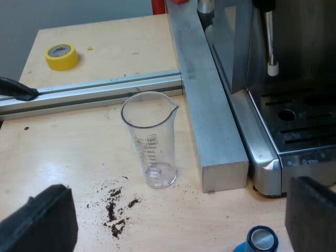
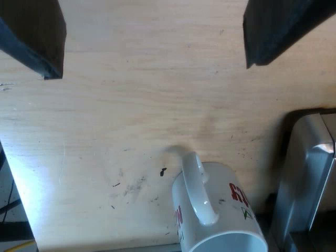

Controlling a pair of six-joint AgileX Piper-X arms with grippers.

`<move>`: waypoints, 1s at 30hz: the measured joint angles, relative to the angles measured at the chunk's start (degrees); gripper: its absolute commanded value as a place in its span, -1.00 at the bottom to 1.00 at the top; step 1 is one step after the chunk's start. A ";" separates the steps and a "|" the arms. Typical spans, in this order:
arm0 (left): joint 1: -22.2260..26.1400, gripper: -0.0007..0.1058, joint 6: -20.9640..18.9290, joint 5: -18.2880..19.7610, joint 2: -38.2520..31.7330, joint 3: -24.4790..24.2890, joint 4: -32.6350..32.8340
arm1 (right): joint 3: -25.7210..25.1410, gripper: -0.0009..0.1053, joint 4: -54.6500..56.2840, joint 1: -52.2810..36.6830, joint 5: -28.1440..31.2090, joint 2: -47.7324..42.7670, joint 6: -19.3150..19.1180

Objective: Place mug into machine

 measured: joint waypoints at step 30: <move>-22.83 0.53 -0.35 20.46 4.03 -2.97 -7.98 | -11.68 0.36 0.76 7.17 -4.40 12.95 -1.75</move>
